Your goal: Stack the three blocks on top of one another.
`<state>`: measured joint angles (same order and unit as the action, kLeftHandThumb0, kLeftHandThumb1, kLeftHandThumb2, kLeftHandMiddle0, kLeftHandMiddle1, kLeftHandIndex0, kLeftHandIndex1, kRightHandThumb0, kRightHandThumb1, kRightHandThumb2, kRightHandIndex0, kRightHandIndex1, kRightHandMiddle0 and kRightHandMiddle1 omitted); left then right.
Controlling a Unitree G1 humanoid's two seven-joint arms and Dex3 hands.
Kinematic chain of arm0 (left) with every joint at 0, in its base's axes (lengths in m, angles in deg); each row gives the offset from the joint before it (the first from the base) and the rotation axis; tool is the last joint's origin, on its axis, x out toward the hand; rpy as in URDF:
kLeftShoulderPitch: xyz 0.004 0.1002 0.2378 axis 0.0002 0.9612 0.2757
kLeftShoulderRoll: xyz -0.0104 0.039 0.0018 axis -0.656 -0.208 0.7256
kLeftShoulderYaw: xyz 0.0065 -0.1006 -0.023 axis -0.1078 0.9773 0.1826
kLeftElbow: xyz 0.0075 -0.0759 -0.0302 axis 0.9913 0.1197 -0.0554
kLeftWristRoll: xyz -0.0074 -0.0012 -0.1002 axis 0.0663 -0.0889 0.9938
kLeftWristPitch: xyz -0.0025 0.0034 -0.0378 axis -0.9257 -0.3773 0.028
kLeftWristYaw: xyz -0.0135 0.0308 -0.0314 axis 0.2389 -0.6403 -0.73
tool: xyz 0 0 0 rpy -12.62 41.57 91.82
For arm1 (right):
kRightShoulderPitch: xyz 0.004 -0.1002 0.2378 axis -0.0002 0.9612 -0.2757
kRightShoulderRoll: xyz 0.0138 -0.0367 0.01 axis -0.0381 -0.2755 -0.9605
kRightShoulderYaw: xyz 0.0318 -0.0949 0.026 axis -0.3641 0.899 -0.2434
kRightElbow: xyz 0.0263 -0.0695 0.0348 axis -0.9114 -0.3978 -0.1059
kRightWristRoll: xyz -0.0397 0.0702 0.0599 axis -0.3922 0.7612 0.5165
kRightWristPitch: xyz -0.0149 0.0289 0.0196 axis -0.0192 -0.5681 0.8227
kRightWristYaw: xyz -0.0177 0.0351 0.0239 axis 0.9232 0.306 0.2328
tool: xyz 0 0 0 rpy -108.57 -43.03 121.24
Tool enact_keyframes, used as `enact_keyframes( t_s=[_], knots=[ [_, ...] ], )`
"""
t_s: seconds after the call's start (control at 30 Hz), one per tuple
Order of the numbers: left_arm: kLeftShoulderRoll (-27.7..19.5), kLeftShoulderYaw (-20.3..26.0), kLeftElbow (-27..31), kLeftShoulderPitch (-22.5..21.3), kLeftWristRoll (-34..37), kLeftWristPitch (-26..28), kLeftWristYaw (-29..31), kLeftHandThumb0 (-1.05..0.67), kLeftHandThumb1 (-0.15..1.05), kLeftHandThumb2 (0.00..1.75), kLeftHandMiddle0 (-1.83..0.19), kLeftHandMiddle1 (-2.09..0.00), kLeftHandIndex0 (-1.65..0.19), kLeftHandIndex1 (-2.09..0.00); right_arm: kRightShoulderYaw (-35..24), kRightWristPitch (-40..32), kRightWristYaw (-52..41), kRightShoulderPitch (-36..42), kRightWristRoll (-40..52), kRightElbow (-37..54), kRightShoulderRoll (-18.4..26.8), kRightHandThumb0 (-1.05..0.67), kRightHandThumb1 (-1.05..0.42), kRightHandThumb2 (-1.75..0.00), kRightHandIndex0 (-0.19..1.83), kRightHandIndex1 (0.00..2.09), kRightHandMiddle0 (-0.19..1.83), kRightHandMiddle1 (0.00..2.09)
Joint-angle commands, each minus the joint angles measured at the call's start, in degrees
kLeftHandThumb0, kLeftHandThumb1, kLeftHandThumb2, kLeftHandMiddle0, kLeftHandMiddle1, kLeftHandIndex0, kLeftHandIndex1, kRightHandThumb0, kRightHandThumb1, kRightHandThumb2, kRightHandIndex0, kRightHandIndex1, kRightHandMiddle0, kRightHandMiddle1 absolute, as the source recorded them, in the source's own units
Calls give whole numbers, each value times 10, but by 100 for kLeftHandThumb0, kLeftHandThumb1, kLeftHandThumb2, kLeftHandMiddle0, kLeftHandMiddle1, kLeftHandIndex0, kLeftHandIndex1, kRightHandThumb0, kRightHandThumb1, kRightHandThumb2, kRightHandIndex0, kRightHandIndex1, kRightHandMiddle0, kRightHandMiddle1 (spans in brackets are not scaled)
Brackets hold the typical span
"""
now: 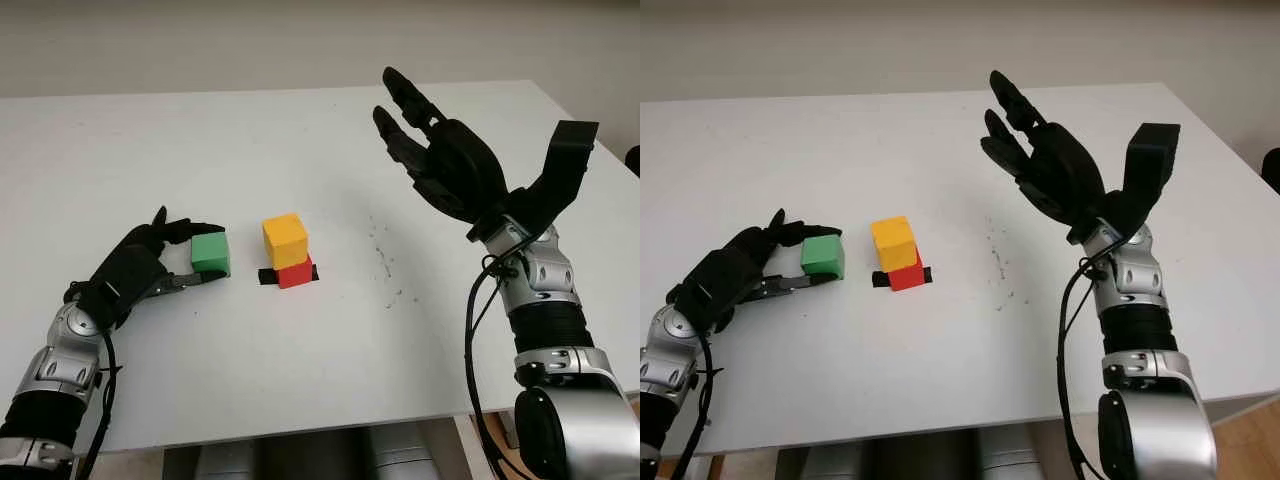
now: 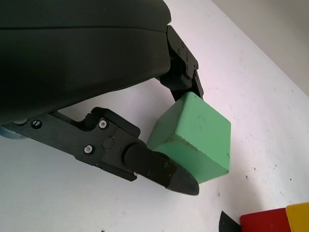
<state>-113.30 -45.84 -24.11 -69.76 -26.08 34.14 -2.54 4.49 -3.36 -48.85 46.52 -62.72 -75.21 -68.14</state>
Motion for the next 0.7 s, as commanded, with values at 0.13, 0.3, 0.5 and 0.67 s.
enact_keyframes(
  t_s=[0.13, 0.3, 0.5, 0.67],
  knots=[
    [8, 3, 29, 18, 3, 2, -5, -39, 96, 5, -1, -8, -40, -142, -1, 1, 0, -2, 2, 14, 3, -76, -98, -5, -19, 0, -13, 5],
    [23, 21, 65, 33, 17, 6, -28, -36, 95, 5, -10, -7, -35, -151, 0, 3, 4, 0, 0, 17, 3, -77, -99, -6, -19, 0, -13, 5],
    [29, 29, 122, 45, 19, 26, -39, -31, 96, 6, -14, -6, -31, -167, 3, 1, 6, 1, -2, 19, 3, -76, -99, -5, -19, 0, -14, 5],
    [28, 35, 183, 52, 19, 49, -38, -32, 98, 6, -12, -5, -27, -173, 7, -6, 15, 0, -6, 20, 4, -78, -98, -5, -19, 0, -13, 5]
  ],
)
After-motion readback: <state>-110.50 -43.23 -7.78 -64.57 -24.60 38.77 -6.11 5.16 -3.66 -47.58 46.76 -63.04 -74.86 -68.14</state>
